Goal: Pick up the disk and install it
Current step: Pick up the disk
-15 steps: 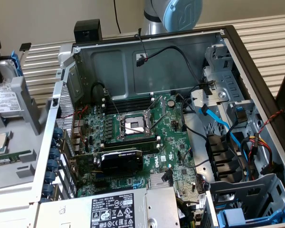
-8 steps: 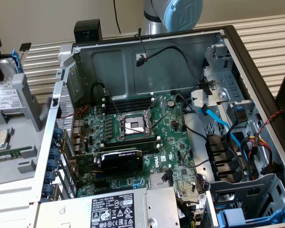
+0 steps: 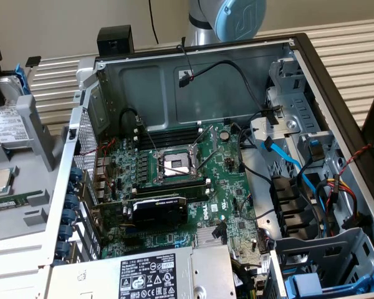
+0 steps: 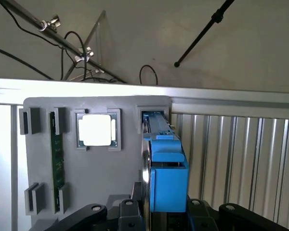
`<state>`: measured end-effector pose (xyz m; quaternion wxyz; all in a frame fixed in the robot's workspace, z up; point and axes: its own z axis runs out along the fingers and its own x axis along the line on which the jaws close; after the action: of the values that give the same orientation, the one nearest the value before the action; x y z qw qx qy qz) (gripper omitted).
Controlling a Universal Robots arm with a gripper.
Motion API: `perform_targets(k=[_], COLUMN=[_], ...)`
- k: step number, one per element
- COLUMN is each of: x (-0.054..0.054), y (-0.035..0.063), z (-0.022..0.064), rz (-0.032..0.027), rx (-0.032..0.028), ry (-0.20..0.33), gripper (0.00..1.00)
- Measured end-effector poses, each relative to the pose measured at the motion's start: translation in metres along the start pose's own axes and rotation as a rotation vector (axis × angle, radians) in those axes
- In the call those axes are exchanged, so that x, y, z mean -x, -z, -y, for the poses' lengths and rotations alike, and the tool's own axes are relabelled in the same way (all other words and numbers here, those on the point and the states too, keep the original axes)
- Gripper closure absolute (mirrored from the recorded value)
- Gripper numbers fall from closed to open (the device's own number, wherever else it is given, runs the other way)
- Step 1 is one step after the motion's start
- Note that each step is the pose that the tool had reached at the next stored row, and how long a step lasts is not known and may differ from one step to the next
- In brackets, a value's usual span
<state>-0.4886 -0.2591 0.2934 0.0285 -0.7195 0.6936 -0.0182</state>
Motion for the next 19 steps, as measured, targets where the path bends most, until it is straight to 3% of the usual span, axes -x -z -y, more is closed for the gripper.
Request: perform_targets(k=[7,19], x=[0.0,0.0], y=[0.0003,0.0129], z=[-0.0027,-0.0029], rz=[0.0097,0.0097], rx=[-0.0002,-0.0002], ry=[-0.001,-0.001], gripper=[0.63,0.63])
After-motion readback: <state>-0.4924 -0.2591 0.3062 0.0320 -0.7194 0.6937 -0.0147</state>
